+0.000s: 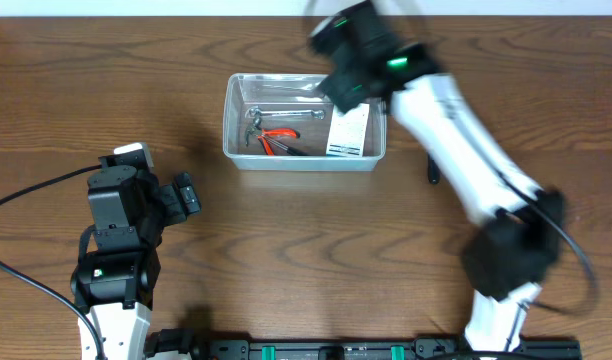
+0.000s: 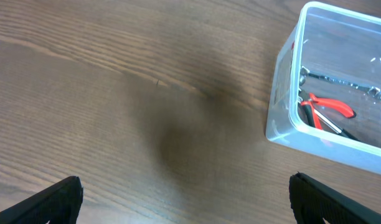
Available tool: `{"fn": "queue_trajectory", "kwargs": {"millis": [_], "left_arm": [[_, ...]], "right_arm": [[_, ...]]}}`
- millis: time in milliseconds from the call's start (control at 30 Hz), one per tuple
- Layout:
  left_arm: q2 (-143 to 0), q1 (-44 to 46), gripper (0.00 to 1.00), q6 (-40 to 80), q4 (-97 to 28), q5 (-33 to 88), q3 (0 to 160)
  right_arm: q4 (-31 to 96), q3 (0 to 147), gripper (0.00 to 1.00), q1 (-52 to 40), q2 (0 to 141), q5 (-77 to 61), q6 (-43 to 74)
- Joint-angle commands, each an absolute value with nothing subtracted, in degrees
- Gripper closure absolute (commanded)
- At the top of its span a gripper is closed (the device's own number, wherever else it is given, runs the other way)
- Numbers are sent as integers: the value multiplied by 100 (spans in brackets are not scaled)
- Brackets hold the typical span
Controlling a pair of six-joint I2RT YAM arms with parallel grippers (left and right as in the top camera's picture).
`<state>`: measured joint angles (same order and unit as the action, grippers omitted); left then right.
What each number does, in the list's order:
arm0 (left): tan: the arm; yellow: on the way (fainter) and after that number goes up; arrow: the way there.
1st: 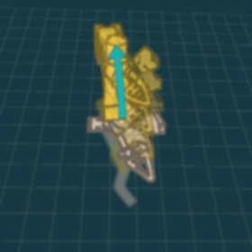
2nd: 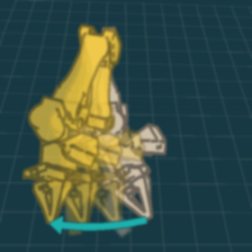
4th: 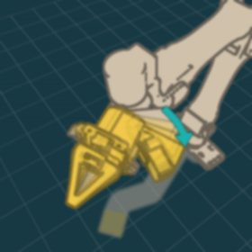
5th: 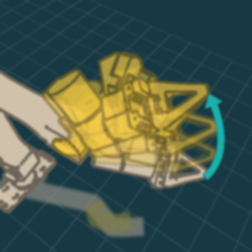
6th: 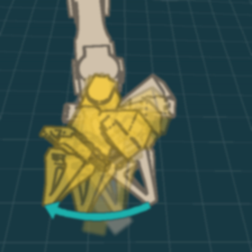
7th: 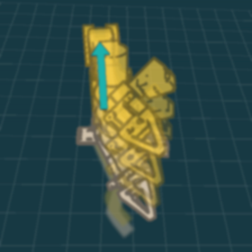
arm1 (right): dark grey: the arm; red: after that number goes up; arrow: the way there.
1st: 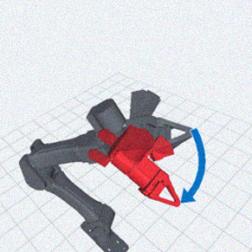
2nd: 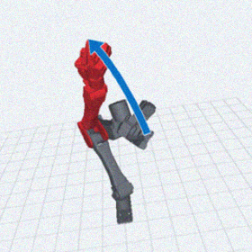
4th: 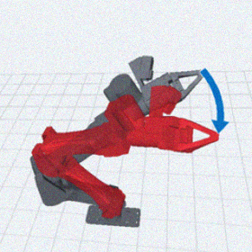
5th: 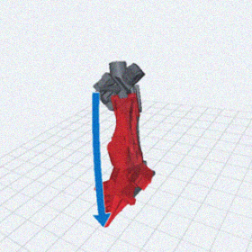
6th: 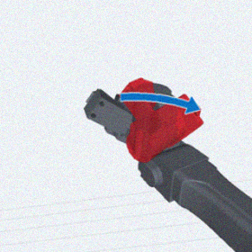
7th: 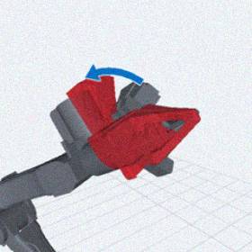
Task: Pack container
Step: 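Move the right gripper to the yellow-handled screwdriver and grasp its handle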
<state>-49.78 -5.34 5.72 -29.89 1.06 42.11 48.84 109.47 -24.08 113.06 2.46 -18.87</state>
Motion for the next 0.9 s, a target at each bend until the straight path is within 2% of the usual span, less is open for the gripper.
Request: {"fn": "queue_trajectory", "kwargs": {"millis": [0, 133, 233, 300, 500, 633, 867], "left_arm": [[-4984, -510, 2, 493, -2998, 40, 4335], [-4984, -513, 2, 493, -2998, 40, 4335], [-4984, -510, 2, 493, -2998, 38, 4335], [-4984, -510, 2, 493, -2998, 38, 4335], [-4984, -510, 2, 493, -2998, 40, 4335], [-4984, -510, 2, 493, -2998, 40, 4335], [-4984, -510, 2, 493, -2998, 38, 4335]], "right_arm": [[5354, 10995, 8, -1680, 10798, 449, -204], [6241, 10958, 13, -854, 10864, 8, 1332], [6617, 10761, 17, -473, 11045, -296, 1846], [6622, 10479, 22, -373, 11133, -508, 1868], [6200, 9275, 23, -395, 11345, -515, 1861], [5671, 8562, 32, -392, 11459, -528, 1861], [5074, 7979, 39, -392, 11467, -539, 1483]]}}
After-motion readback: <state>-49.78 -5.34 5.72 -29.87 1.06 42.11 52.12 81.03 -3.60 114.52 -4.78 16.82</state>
